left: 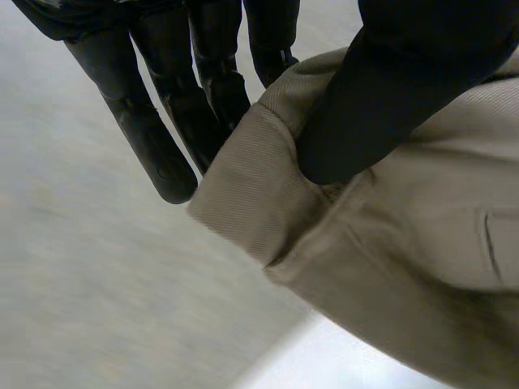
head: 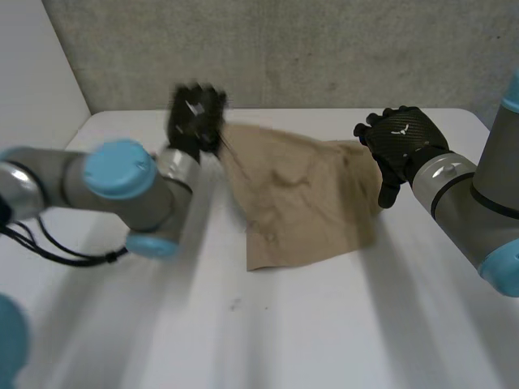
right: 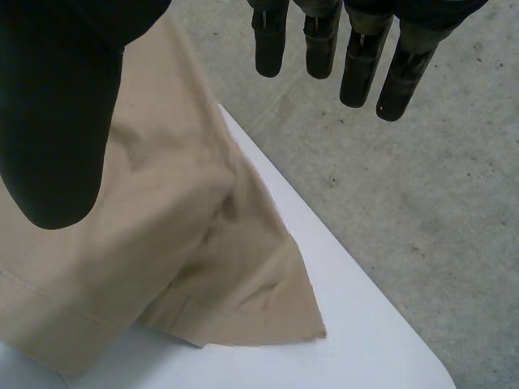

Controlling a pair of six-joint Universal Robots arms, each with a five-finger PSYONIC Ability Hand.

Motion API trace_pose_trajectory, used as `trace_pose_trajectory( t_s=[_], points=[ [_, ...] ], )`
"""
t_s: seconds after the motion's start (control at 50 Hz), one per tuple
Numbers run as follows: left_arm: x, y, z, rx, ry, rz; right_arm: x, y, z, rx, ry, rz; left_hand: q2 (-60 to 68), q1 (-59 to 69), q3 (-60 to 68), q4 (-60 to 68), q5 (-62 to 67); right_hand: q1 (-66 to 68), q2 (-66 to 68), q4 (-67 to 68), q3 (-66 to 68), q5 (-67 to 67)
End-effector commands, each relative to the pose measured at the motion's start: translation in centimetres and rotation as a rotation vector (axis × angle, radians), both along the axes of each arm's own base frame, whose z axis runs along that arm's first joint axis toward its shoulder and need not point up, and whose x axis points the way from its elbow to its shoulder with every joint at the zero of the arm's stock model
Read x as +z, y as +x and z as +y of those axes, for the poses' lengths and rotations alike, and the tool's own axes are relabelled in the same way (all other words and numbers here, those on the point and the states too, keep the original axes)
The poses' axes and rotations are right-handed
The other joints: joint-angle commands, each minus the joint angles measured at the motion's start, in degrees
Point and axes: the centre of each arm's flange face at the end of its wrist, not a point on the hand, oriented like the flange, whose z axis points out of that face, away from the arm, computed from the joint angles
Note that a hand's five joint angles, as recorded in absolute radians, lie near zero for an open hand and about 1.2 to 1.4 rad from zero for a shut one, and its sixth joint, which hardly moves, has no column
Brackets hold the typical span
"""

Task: Fold the shorts.

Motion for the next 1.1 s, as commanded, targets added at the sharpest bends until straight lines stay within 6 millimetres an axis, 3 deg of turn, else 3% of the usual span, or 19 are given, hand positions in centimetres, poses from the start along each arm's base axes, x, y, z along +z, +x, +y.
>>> trace_pose_trajectory(
  t_s=[0.02, 0.14, 0.2, 0.26, 0.32, 0.36, 0.42, 0.46, 0.48, 0.54, 0.56, 0.6, 0.62, 0.68, 0.7, 0.8, 0.86, 0.92, 1.1],
  points=[
    [7.6, 4.3, -0.3, 0.099, -0.137, 0.138, 0.2, 0.0, 0.1, 0.002, -0.002, -0.003, 11.71, 17.71, 12.23, 11.07, 12.88, 0.1, -1.44, -3.07, -1.99, -2.81],
    [11.4, 9.3, -2.0, 0.213, -0.22, 0.164, 0.5, 0.0, 0.2, 0.003, -0.009, -0.006, 11.71, 17.71, 12.23, 11.07, 12.88, 0.1, -1.44, -3.07, -1.99, -2.81],
    [15.9, 13.2, -3.1, 0.299, -0.335, 0.196, 0.5, 0.1, 0.2, 0.005, -0.008, -0.008, 11.71, 17.71, 12.23, 11.07, 12.88, 0.1, -1.44, -3.07, -1.99, -2.81],
    [20.2, 13.5, -2.2, 0.298, -0.444, 0.241, 0.6, 0.1, 0.2, 0.005, -0.011, -0.009, 11.71, 17.71, 12.23, 11.07, 12.88, 0.1, -1.44, -3.07, -1.99, -2.81],
    [22.1, 13.6, -1.7, 0.291, -0.494, 0.262, 0.6, 0.1, 0.2, 0.005, -0.011, -0.009, 11.71, 17.71, 12.23, 11.07, 12.88, 0.1, -1.44, -3.07, -1.99, -2.81],
    [24.9, 13.1, -0.6, 0.249, -0.568, 0.288, 0.8, 0.0, 0.3, 0.003, -0.017, -0.011, 11.71, 17.71, 12.23, 11.07, 12.88, 0.1, -1.44, -3.07, -1.99, -2.81],
    [25.8, 11.2, 0.6, 0.163, -0.59, 0.288, 1.4, -0.1, 0.5, 0.001, -0.03, -0.019, 11.71, 17.71, 12.23, 11.07, 12.88, 0.1, -1.44, -3.07, -1.99, -2.81],
    [25.6, 10.2, 1.0, 0.119, -0.584, 0.285, 1.7, -0.1, 0.5, 0.0, -0.037, -0.022, 11.71, 17.71, 12.23, 11.07, 12.88, 0.1, -1.44, -3.07, -1.99, -2.81],
    [23.8, 6.9, 2.5, -0.036, -0.529, 0.271, 1.8, -0.2, 0.5, -0.002, -0.04, -0.024, 11.71, 17.71, 12.23, 11.07, 12.88, 0.1, -1.44, -3.07, -1.99, -2.81],
    [20.7, 3.6, 3.7, -0.182, -0.445, 0.236, 2.3, -0.4, 0.5, -0.007, -0.05, -0.03, 11.71, 17.71, 12.23, 11.07, 12.88, 0.1, -1.44, -3.07, -1.99, -2.81],
    [18.1, 1.4, 4.7, -0.282, -0.383, 0.205, 2.3, -0.4, 0.5, -0.007, -0.05, -0.03, 11.71, 17.71, 12.23, 11.07, 12.88, 0.1, -1.44, -3.07, -1.99, -2.81],
    [15.3, -0.6, 5.8, -0.376, -0.317, 0.164, 2.7, -0.7, 0.5, -0.014, -0.062, -0.034, 11.71, 17.71, 12.23, 11.07, 12.88, 0.1, -1.44, -3.07, -1.99, -2.81],
    [12.2, -2.4, 7.1, -0.461, -0.242, 0.123, 2.8, -0.7, 0.5, -0.014, -0.065, -0.035, 11.71, 17.71, 12.23, 11.07, 12.88, 0.1, -1.44, -3.07, -1.99, -2.81],
    [10.4, -3.3, 7.8, -0.504, -0.199, 0.098, 3.3, -0.8, 0.6, -0.018, -0.077, -0.042, 11.71, 17.71, 12.23, 11.07, 12.88, 0.1, -1.44, -3.07, -1.99, -2.81],
    [4.2, -5.7, 11.1, -0.634, -0.03, 0.018, 3.5, -0.9, 0.7, -0.018, -0.081, -0.044, 2.58, 8.57, 3.09, 1.93, 3.75, 0.1, -1.44, -3.07, -1.99, -2.81],
    [-2.4, -6.4, 14.9, -0.72, 0.183, -0.079, 4.1, -0.9, 0.9, -0.016, -0.097, -0.052, -30.64, -24.64, -30.12, -31.28, -29.47, 0.1, -1.44, -3.07, -1.99, -2.81],
    [-4.3, -6.2, 16.9, -0.744, 0.256, -0.131, 4.3, -1.0, 0.9, -0.018, -0.103, -0.055, -36.67, -30.68, -36.15, -37.32, -35.5, 0.1, -1.44, -3.07, -1.99, -2.81],
    [-4.1, -6.0, 18.4, -0.762, 0.266, -0.165, 4.3, -1.0, 0.9, -0.016, -0.105, -0.054, -40.24, -34.24, -39.72, -40.88, -39.07, 0.1, -1.44, -3.07, -1.99, -2.81],
    [3.5, -4.4, 19.4, -0.74, 0.141, -0.105, 4.3, -1.0, 1.1, -0.019, -0.097, -0.047, -45.28, -39.29, -44.76, -45.93, -44.11, 0.1, -1.44, -3.07, -1.99, -2.81]
  ],
)
